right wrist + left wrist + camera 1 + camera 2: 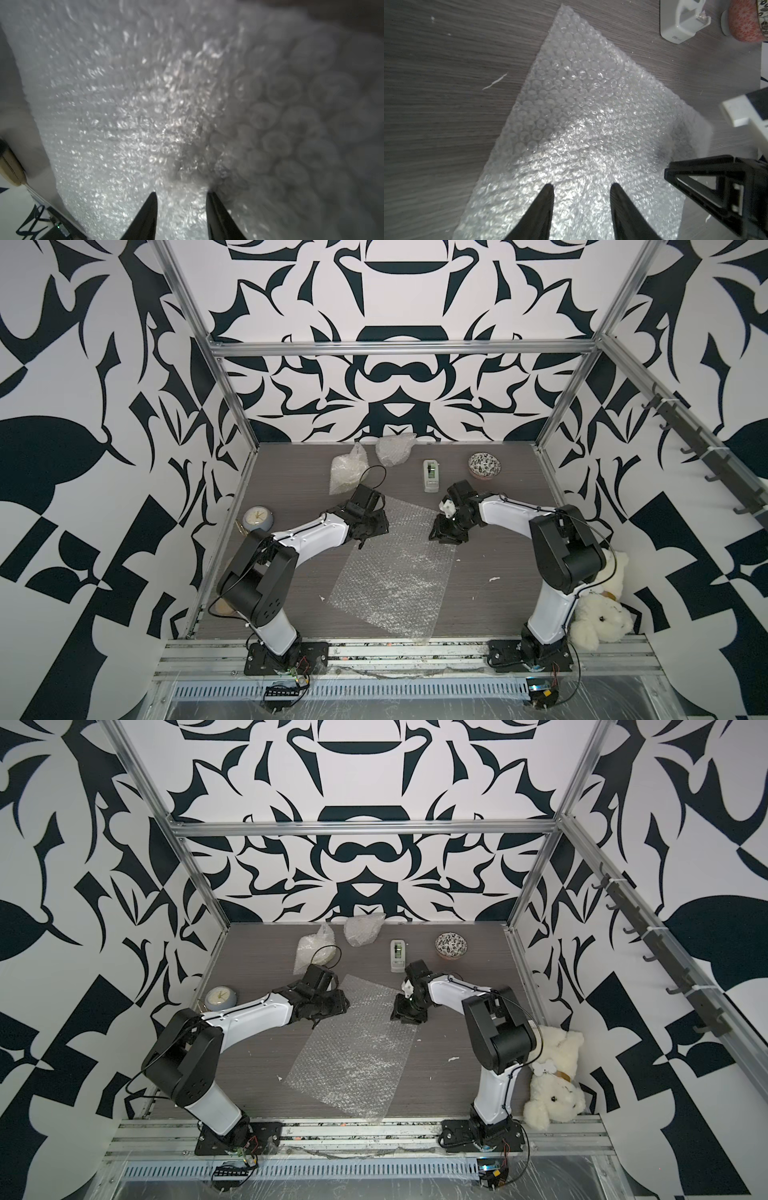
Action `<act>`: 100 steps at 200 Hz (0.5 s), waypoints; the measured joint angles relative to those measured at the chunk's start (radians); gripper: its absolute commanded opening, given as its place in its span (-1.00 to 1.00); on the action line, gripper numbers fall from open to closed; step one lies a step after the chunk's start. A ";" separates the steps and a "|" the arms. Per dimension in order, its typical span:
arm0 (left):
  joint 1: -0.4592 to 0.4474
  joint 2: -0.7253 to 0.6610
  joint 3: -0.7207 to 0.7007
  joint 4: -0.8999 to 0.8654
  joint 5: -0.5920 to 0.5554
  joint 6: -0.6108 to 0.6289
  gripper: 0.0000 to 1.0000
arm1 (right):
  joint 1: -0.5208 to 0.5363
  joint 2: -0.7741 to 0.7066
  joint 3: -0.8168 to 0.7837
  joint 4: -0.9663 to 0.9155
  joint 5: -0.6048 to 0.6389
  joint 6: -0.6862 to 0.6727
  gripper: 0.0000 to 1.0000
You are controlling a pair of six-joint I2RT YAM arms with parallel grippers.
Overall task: Wrap bowls in bubble wrap
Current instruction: Move the bubble wrap to the center of the board.
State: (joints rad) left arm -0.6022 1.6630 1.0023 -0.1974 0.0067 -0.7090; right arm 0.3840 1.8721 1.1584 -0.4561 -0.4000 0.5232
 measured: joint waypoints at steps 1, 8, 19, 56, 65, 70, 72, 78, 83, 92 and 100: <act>0.000 0.000 0.000 0.000 0.000 0.000 -0.03 | 0.000 0.006 0.007 0.003 0.001 0.000 -0.15; 0.002 0.003 0.004 -0.005 0.001 0.000 -0.03 | 0.000 0.032 0.039 0.010 0.002 0.001 -0.15; 0.005 0.008 0.008 -0.007 0.003 0.000 -0.03 | 0.000 0.076 0.098 0.016 0.002 -0.001 -0.15; 0.018 0.023 0.008 -0.019 0.010 0.000 -0.03 | -0.003 0.190 0.261 0.020 0.012 -0.024 -0.14; 0.022 0.023 0.008 -0.019 0.011 0.000 -0.03 | -0.006 0.200 0.280 0.013 0.014 -0.034 -0.14; 0.025 0.023 0.008 -0.019 0.012 0.000 -0.02 | -0.010 0.204 0.289 0.006 0.014 -0.039 -0.14; 0.026 0.023 0.008 -0.019 0.012 0.000 -0.03 | -0.011 0.205 0.293 0.002 0.014 -0.042 -0.14; 0.029 0.023 0.008 -0.020 0.013 0.000 -0.03 | -0.016 0.206 0.299 -0.004 0.011 -0.050 -0.13; 0.032 0.023 0.008 -0.020 0.014 0.000 -0.03 | -0.023 0.204 0.301 -0.006 0.008 -0.054 -0.13; 0.037 0.023 0.008 -0.020 0.015 0.000 -0.03 | -0.035 0.196 0.301 -0.012 0.000 -0.061 -0.12; 0.040 0.023 0.008 -0.020 0.016 0.001 -0.03 | -0.052 0.183 0.301 -0.020 -0.009 -0.064 -0.12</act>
State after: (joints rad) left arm -0.5621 1.6855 1.0107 -0.2176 0.0223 -0.7082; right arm 0.3321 2.0552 1.4590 -0.4763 -0.4088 0.4595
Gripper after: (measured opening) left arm 0.487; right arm 0.438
